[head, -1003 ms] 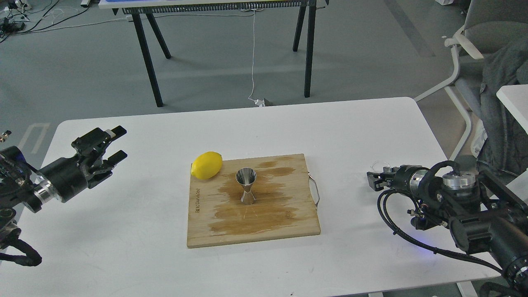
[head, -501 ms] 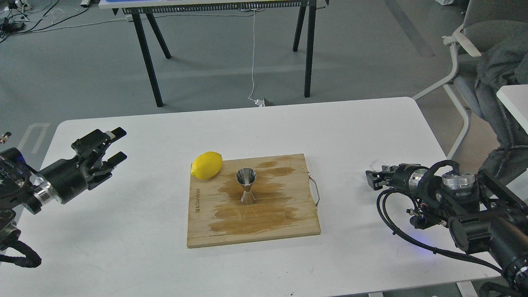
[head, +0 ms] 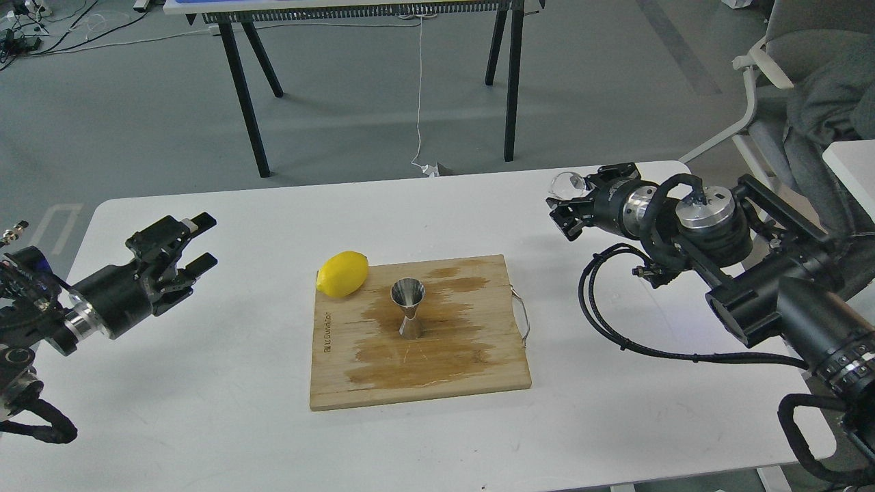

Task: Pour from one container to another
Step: 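Lift the glass with the right gripper and carry it above the jigger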

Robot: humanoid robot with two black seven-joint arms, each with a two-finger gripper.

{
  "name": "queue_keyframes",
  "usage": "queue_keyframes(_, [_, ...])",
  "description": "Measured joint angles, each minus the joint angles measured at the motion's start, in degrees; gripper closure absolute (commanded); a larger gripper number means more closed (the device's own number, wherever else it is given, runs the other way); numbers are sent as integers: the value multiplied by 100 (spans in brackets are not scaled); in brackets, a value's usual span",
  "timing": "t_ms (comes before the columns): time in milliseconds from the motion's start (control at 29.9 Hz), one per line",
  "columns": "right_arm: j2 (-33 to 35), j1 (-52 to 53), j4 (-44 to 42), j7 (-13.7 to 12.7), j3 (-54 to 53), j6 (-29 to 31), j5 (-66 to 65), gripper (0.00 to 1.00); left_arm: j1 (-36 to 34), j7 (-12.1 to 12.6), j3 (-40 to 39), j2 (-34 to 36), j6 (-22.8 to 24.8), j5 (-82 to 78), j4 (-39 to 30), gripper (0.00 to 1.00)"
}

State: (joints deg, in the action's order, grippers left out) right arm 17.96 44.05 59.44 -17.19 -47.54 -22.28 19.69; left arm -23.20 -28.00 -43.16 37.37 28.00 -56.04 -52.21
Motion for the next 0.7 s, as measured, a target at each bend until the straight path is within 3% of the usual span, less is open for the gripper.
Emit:
queue_keyframes(201, [-14, 789, 500, -5, 1271, 92, -578, 59, 0, 0, 1, -18, 0, -3, 41, 7])
queue_keyframes(702, [97, 1625, 1717, 87, 3269, 313, -2250, 59, -1, 0, 1, -64, 0, -3, 97, 7])
